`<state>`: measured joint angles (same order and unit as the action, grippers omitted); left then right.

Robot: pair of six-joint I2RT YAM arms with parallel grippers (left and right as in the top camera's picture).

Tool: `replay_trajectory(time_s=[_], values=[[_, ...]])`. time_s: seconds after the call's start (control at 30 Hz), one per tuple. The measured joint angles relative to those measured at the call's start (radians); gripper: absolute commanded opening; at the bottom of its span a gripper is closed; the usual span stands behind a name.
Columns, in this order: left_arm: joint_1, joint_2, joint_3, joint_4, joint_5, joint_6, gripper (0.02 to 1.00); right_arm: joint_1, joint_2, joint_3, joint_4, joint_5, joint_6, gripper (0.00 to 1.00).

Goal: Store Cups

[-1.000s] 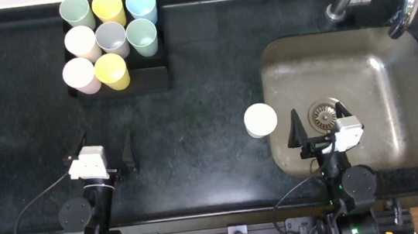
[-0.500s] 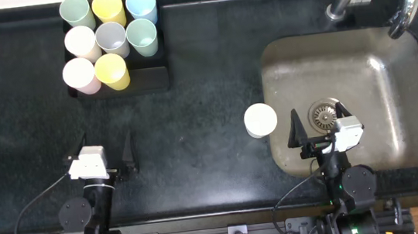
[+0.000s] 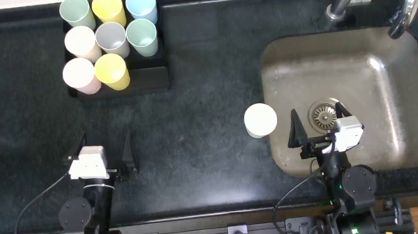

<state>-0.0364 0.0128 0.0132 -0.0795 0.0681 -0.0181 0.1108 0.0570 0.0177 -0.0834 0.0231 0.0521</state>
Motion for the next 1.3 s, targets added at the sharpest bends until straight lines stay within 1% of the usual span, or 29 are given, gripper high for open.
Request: replay_trajectory(time_s=[0.7,0.77,0.87,1.0,1.17,1.3], values=[[0.0,0.0,0.0,0.0,0.0,0.0,1.0,0.0,0.0,0.001,0.0,0.0,0.004,0.998],[0.0,0.0,0.0,0.0,0.0,0.0,1.0,0.0,0.0,0.006,-0.021,-0.001,0.005,0.998],[0.0,0.0,0.0,0.0,0.0,0.0,1.0,0.0,0.018,0.095,-0.174,-0.001,0.006,0.998],[0.0,0.0,0.0,0.0,0.0,0.0,1.0,0.0,0.154,0.395,-0.463,-0.001,0.008,0.998],[0.0,0.0,0.0,0.0,0.0,0.0,1.0,0.002,0.509,0.877,-0.816,0.008,-0.012,0.998],[0.0,0.0,-0.001,0.002,0.001,0.0,1.0,0.035,0.858,1.24,-1.165,0.061,-0.066,0.998]])
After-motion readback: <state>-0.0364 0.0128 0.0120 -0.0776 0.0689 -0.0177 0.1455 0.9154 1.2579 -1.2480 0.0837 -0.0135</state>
